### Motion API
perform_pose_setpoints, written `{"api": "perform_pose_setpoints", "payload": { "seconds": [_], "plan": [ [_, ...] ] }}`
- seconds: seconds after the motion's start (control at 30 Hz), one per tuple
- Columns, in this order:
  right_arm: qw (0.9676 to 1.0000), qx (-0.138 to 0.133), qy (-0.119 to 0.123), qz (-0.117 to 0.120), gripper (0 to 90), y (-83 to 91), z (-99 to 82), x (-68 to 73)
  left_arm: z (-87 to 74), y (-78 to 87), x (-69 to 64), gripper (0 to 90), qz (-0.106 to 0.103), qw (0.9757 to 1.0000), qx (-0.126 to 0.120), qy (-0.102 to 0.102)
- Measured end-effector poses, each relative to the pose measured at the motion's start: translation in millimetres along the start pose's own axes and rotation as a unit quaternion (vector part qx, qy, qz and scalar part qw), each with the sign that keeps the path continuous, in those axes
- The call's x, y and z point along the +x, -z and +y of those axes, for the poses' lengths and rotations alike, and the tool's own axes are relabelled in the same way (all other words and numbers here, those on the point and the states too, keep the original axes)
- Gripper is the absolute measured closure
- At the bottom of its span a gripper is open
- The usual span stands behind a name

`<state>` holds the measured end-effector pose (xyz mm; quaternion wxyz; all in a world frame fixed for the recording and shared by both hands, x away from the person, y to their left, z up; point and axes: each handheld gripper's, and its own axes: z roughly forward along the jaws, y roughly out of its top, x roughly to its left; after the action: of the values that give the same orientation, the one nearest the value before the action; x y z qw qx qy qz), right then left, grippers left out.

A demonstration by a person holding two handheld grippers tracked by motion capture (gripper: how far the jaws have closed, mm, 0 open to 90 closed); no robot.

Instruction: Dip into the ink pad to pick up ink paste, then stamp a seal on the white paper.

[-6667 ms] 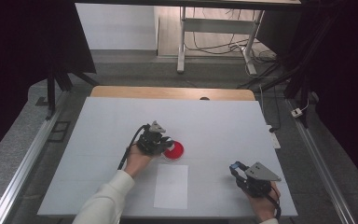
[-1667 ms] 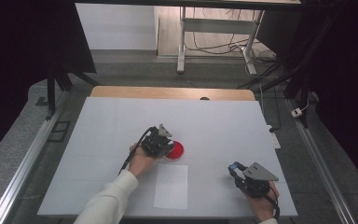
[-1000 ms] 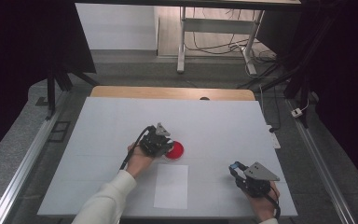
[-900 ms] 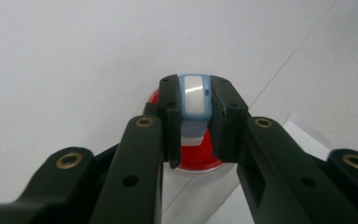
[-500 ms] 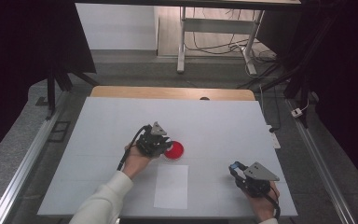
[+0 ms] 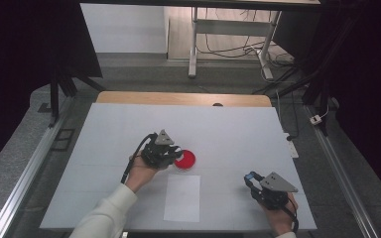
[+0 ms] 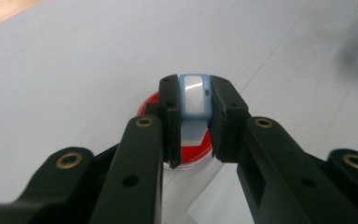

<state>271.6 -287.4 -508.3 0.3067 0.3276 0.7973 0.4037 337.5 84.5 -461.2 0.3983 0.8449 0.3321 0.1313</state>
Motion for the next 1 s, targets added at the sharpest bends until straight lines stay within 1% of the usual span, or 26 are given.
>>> {"api": "perform_pose_setpoints", "payload": {
  "seconds": [0.33,0.53,0.8,1.0],
  "plan": [
    [1.0,-0.001,-0.001,0.0,65.1,-0.9,0.0,0.7,-0.7,11.0,-3.9,75.6,-0.011,0.9998,-0.013,-0.005],
    [1.0,-0.001,0.0,0.0,65.1,-1.4,0.3,0.6,-3.3,16.0,-5.3,75.6,-0.012,0.9997,-0.018,-0.005],
    [1.0,0.001,0.0,-0.003,65.1,-0.7,0.1,-0.4,-6.8,23.3,-9.2,75.6,-0.027,0.9993,-0.024,-0.007],
    [1.0,-0.001,-0.001,-0.001,65.1,-1.3,0.1,0.6,-10.2,26.8,-11.7,75.6,-0.033,0.9991,-0.024,-0.011]
  ]
}}
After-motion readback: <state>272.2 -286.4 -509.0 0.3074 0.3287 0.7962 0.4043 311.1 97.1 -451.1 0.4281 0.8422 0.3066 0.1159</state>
